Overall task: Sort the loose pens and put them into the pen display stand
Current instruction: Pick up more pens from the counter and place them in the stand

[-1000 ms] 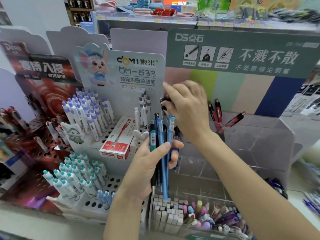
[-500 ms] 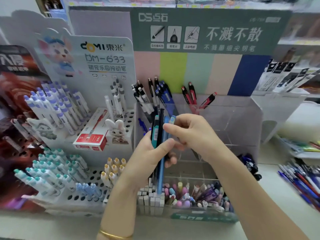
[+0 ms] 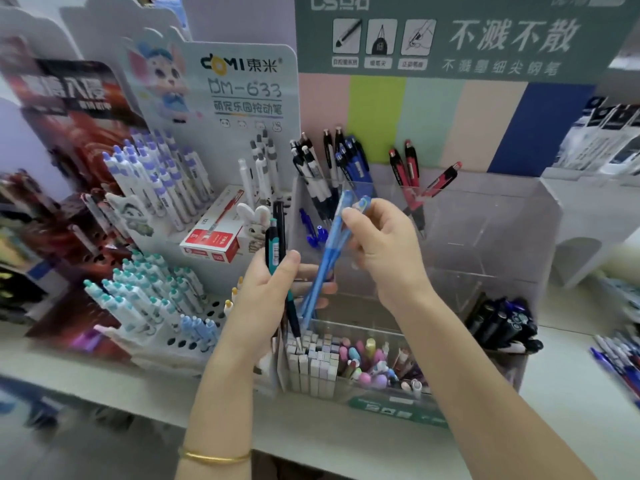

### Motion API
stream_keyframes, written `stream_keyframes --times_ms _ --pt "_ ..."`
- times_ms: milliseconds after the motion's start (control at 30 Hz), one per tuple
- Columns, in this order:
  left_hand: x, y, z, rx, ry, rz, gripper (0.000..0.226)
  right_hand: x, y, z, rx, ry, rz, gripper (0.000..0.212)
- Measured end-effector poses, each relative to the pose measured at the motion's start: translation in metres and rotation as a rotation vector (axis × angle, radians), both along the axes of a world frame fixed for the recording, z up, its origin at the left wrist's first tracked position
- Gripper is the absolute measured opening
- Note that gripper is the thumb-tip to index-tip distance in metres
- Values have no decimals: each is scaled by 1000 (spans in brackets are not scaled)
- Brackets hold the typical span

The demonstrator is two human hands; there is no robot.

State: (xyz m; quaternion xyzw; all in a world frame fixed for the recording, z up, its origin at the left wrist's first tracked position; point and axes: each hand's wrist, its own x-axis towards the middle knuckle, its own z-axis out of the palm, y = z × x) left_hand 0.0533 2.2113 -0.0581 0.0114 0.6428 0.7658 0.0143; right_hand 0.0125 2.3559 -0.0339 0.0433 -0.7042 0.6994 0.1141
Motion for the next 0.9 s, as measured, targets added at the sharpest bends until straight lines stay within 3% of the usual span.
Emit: stream_keyframes --times_ms 233,467,700,900 --pt "8 -14 -14 -152 34 146 10 5 17 -16 78 176 -183 18" --pt "11 -18 -21 229 -13 25 28 9 -6 -48 318 215 -94 10" --pt "10 -20 -22 414 -10 -117 42 2 -24 -88 801 59 -9 11" --pt "9 -19 -20 470 -1 -230 43 8 -23 -87 685 -46 48 19"
